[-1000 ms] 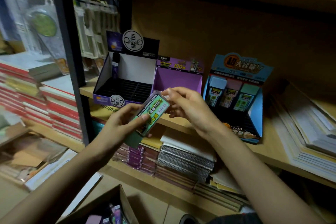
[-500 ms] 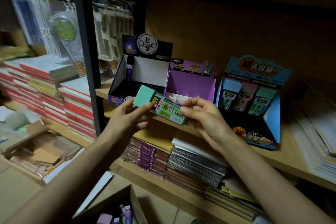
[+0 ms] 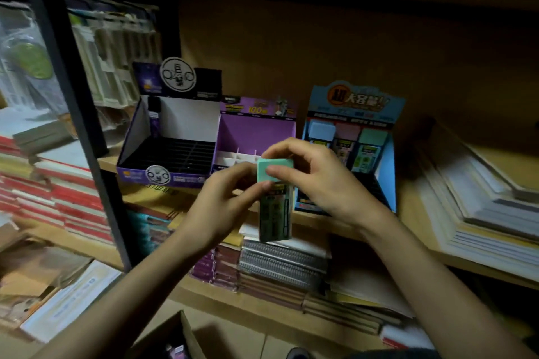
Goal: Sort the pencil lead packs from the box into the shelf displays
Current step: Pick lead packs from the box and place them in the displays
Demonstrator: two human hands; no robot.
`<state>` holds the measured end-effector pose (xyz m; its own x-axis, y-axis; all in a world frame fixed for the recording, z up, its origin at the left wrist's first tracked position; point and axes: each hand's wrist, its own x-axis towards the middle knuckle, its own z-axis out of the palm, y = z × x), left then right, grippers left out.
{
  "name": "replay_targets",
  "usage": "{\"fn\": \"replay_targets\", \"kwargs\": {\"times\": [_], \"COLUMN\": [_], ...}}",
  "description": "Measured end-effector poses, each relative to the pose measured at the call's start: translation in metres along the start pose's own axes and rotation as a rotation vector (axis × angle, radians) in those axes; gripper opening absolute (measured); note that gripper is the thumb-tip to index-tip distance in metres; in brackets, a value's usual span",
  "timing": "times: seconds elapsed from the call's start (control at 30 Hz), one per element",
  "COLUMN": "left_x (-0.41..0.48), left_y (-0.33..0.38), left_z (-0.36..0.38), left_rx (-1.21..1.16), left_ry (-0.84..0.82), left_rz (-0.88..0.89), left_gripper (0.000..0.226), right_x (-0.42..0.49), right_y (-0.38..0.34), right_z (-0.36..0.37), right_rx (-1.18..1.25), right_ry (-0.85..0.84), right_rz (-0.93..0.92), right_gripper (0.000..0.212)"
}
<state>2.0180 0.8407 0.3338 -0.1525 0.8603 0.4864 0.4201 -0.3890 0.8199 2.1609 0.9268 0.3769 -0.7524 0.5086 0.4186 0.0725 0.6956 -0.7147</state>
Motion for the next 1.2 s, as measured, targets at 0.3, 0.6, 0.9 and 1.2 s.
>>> {"fn": "replay_targets", "kwargs": {"times": [0.3,0.6,0.9,1.2], "left_x": [0.04,0.009,0.004,0.003], "left_y": [-0.035,-0.049,-0.04,-0.042], "left_z": [0.077,0.088,0.088,0.087], "left_rx": [0.657,0.762,0.667,0.673], "left_ry": [-0.175,-0.126,-0.062,-0.044], "left_rz": [0.188,0.228,0.197,0.179], "left_gripper": [0.052,0.043,0.016,0.02], "right_x": [-0.019,-0.016,-0.013,-0.011], "right_y": [0.041,0.075,0.086,0.102], "right_z": [-0.126,-0.142,-0.135,-0.135], "right_rx": [-0.138,-0.419,-0.429,-0.678], "right_ry": [0.536,0.477,0.287,0.286], "right_rz": [0.024,0.069,0.073,0.041], "right_gripper": [0.026,0.018,0.021,0.021]}}
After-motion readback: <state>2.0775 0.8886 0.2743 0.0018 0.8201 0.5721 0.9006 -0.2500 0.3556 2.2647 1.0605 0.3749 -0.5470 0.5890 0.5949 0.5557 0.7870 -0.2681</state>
